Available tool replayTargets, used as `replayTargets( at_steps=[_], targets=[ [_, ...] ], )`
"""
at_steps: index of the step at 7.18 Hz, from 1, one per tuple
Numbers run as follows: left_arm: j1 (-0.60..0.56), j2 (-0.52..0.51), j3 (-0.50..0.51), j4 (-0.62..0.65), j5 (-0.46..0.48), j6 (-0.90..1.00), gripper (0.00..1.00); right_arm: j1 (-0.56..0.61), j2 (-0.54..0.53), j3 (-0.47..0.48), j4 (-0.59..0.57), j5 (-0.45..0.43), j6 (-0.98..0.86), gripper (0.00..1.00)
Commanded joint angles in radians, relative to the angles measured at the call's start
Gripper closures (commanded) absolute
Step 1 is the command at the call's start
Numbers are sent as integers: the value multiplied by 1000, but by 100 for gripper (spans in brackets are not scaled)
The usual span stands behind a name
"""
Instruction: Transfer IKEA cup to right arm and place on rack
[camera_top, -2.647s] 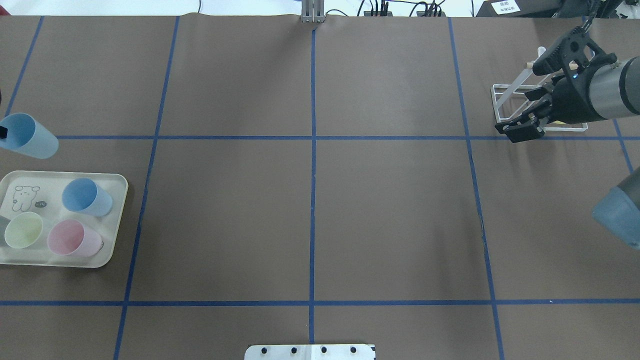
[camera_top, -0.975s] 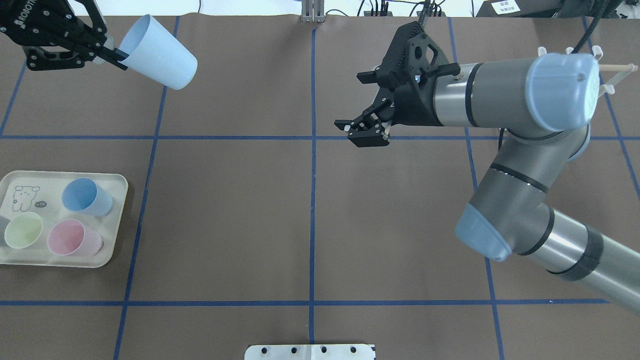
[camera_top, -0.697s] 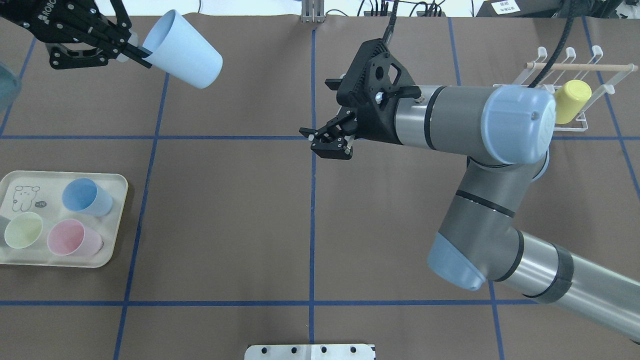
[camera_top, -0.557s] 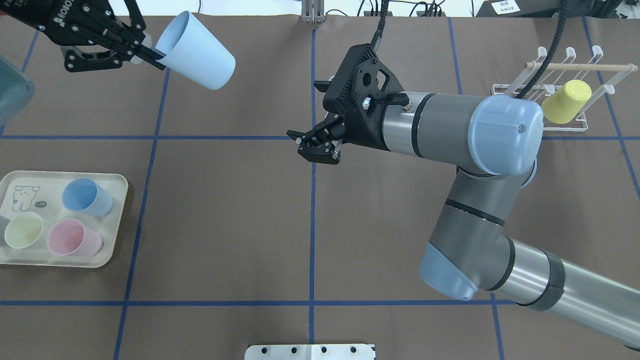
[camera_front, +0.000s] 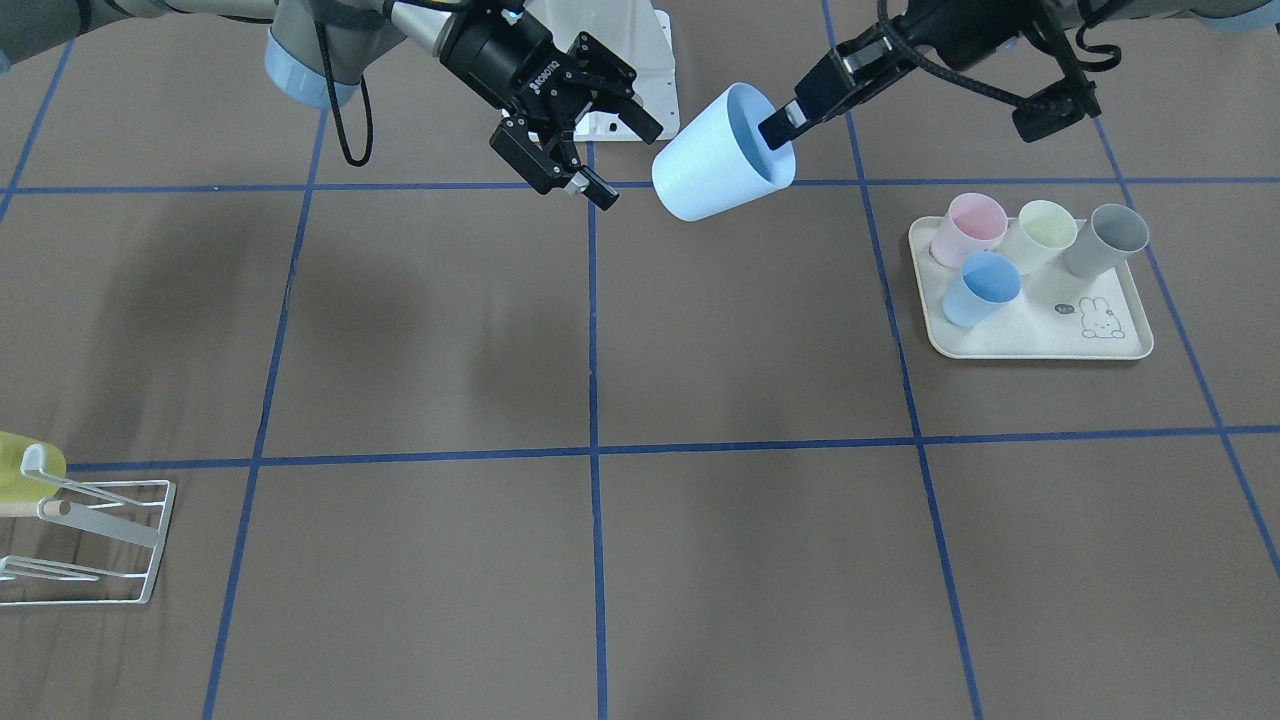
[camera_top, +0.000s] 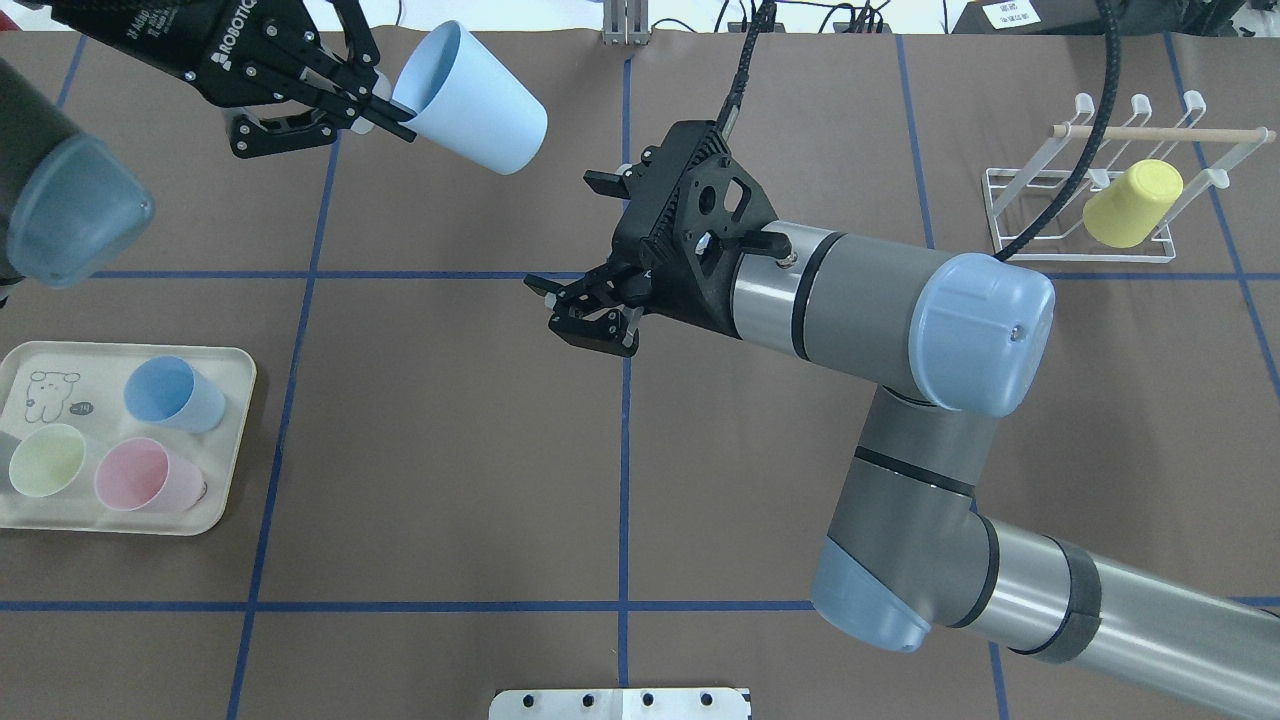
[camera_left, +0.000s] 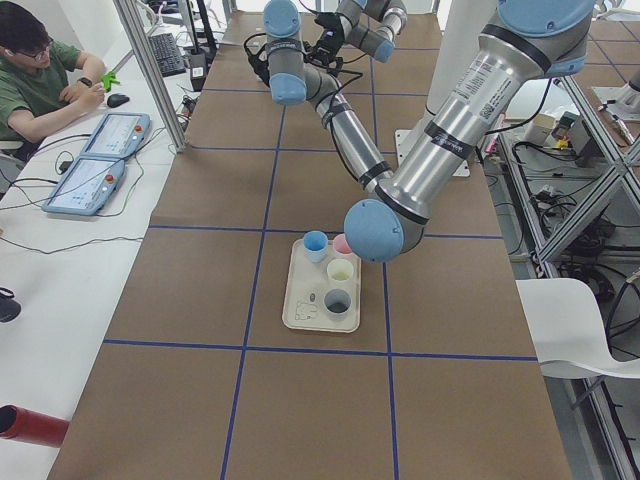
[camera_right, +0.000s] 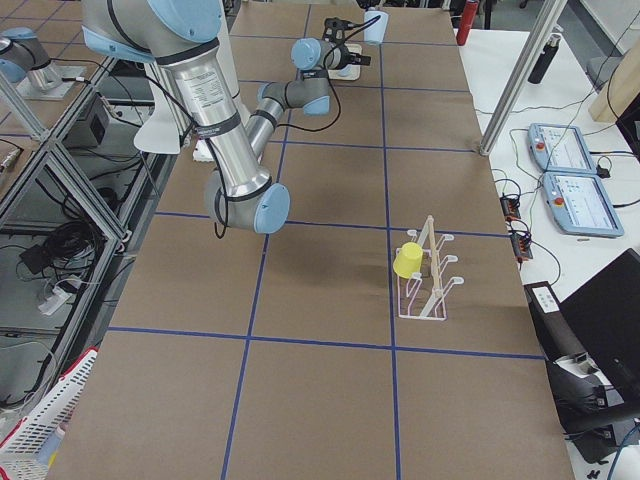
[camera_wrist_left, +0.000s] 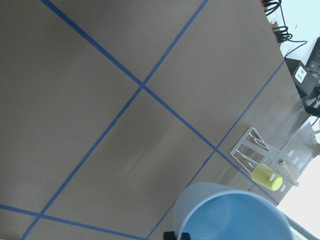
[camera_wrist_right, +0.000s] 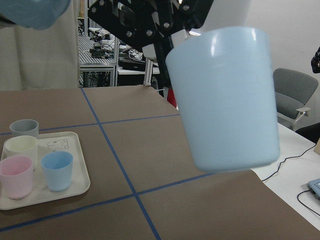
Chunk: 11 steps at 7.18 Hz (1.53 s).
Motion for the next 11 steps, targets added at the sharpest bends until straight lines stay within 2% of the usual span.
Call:
replayTargets(
  at_steps=[1, 11],
  targets=[
    [25, -5, 2, -6, 1, -11, 100, -15, 1, -1, 34, -40, 0, 2],
    [87, -7, -12, -7, -2, -10, 100, -13, 0, 4, 31, -85, -22, 1]
  ],
)
